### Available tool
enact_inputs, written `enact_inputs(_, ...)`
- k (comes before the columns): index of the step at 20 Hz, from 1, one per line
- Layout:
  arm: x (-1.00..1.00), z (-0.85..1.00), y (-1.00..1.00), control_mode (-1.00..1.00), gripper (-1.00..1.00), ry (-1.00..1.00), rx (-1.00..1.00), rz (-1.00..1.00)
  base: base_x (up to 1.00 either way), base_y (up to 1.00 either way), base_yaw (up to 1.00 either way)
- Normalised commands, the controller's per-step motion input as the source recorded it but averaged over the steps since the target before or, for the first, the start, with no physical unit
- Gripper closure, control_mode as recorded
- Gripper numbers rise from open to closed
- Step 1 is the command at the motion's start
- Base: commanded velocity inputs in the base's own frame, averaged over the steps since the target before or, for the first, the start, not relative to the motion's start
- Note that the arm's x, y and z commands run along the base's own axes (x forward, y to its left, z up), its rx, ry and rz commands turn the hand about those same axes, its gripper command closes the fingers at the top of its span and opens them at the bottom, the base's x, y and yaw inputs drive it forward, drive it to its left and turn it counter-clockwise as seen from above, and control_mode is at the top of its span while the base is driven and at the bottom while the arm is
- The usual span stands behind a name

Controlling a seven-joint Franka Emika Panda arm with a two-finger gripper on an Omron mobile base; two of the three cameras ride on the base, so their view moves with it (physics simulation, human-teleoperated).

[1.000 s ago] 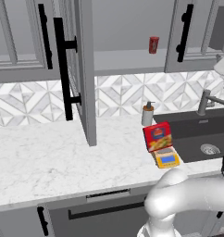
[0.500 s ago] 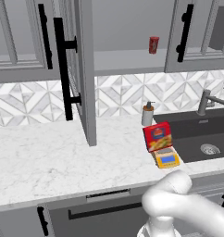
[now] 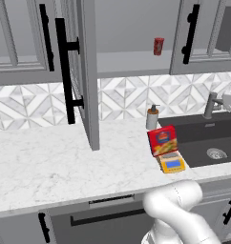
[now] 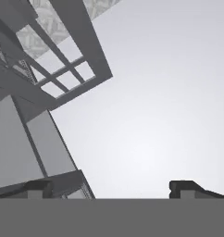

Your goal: Pick the boxed food and place it on the digital scale for weighing, and close the cabinet.

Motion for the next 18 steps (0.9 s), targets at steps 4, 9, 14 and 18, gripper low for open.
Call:
enact_inputs(4, -0.61, -0.26, 1.00, -1.00, -1.00, -0.29, 0.00, 0.00, 0.00, 0.00, 0.00)
enact_inputs(9, -0.45, -0.34, 1.00, -1.00, -1.00, -0.17, 0.02, -0.03, 0.00, 0.00, 0.00)
enact_inputs(14, -0.27, -0.53, 1.00, -1.00, -1.00, -0.02, 0.06, -0.03, 0.00, 0.00, 0.00)
enact_inputs(18, 0.00, -0.38, 1.00, -1.00, -1.00, -0.12, 0.03, -0.10, 0.00, 0.00, 0.00)
